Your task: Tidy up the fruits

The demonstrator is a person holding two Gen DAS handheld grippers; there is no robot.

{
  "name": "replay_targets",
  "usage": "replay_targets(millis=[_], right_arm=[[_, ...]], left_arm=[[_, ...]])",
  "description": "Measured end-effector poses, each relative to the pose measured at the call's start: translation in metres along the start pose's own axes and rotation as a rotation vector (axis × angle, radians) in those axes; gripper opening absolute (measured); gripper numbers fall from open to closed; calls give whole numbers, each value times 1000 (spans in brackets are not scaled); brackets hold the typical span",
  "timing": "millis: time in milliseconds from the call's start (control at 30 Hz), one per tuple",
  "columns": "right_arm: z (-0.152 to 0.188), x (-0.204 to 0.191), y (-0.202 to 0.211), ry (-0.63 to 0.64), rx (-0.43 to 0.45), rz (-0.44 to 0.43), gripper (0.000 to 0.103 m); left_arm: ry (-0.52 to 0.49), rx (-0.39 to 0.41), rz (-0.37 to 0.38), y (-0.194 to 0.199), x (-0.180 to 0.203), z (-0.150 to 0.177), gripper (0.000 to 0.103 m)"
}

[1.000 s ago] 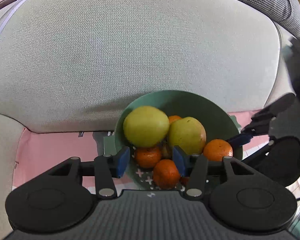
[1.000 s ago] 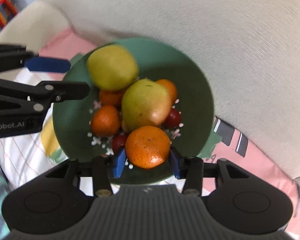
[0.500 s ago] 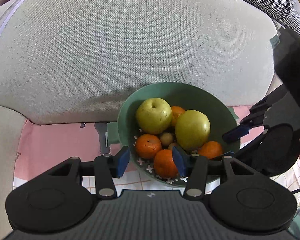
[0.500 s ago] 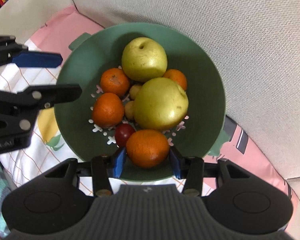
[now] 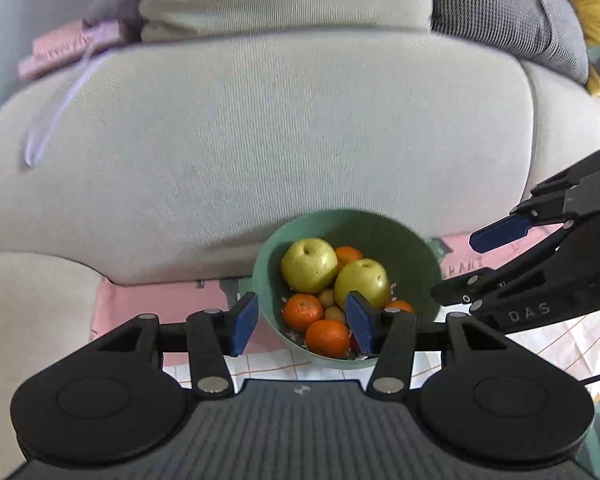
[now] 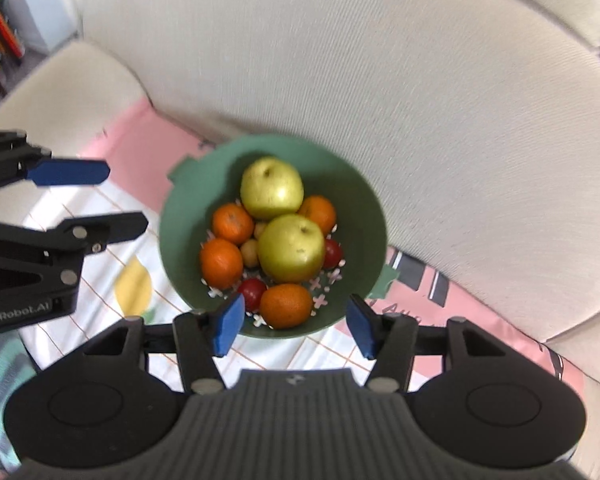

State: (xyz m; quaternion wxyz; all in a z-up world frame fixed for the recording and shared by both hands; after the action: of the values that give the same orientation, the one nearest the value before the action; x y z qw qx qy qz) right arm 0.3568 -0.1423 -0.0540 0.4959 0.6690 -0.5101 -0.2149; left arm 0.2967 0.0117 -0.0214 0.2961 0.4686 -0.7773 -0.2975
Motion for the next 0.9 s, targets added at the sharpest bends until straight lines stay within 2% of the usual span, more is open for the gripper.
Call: replay_targets(millis=[67, 100, 133, 267, 433, 500, 667, 767, 900], right_arm=[[4, 4, 23, -40, 59, 9, 55], [8, 6, 34, -63, 89, 14, 59], [12, 8, 45, -90, 122, 15, 62], [35, 9, 89, -188, 238, 23, 66], [70, -4, 138, -255, 377, 53, 80], [83, -13, 154, -288, 421, 61, 81], [116, -33, 183, -350, 495, 110, 83], [137, -42, 193, -379, 527, 119, 89], [160, -53, 199, -393, 561, 159, 89]], left_arm=[[4, 25, -21, 15, 4, 0, 62], [4, 45, -35, 24, 7, 1, 62], [2, 68, -52, 33, 9, 4, 65], [-16, 168, -113, 69, 22, 11, 74], [-46, 235, -179, 109, 43, 28, 83], [-57, 262, -201, 122, 52, 37, 88], [-62, 308, -274, 143, 68, 59, 90], [-46, 321, -313, 150, 73, 77, 92], [0, 293, -300, 147, 71, 97, 94]])
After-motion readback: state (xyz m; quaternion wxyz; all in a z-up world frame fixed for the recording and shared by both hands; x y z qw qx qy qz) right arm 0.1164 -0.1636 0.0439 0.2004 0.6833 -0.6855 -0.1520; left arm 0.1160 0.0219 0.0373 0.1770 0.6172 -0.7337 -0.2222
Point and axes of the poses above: each gripper's, at about its wrist camera, not at the fingertips, and y roughly against the way its jaws point, x to its right, z to its underside, the point moved 2 cm from there along -y, roughly the way its jaws point, and after that the axes turned 13 degrees about z, right-handed, at the moved point
